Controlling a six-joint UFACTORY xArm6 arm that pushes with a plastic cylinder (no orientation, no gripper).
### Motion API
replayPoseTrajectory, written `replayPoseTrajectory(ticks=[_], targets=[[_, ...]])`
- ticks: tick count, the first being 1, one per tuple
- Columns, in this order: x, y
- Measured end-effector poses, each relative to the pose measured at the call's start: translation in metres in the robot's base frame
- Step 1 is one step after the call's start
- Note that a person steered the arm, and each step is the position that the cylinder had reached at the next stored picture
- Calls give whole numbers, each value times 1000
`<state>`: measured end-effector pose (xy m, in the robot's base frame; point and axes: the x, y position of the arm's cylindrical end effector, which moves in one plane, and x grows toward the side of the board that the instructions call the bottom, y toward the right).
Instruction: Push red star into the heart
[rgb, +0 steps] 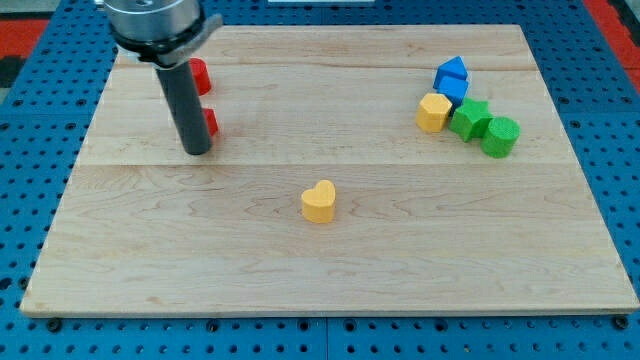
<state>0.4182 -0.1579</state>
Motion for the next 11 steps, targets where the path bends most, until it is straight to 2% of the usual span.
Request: replayPoseTrajectory(ticks=[1,2,3,4,5,6,7,8,9,11], targets=[[-23,-35],[-51,-37],[-64,-18],[-58,49],[-76,65],[-56,90],[24,91],[48,99],[-2,101],[-34,182]])
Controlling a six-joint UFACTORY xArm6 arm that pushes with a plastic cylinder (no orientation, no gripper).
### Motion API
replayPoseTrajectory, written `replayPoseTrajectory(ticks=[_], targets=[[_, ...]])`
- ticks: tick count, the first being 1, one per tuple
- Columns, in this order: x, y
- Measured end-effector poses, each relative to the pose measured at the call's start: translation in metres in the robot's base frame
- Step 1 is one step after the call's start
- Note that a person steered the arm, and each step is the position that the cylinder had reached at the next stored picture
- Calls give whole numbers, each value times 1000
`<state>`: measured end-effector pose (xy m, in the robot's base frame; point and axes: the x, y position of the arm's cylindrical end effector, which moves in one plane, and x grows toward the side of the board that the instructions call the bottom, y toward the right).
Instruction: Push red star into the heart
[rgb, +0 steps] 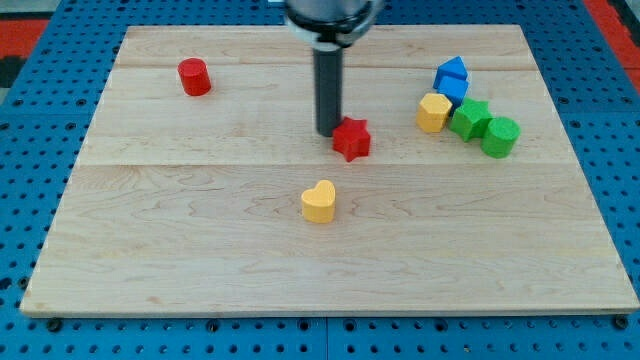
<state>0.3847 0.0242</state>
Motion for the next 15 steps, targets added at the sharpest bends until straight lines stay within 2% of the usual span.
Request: replayPoseTrajectory(ticks=[1,2,3,4,5,6,8,9,10,12,14,15], targets=[[-36,20],[-36,54],[15,53],[29,32],[13,57],[15,53],[44,43],[8,43],[3,23],[59,-17],[113,-17],[80,-15]])
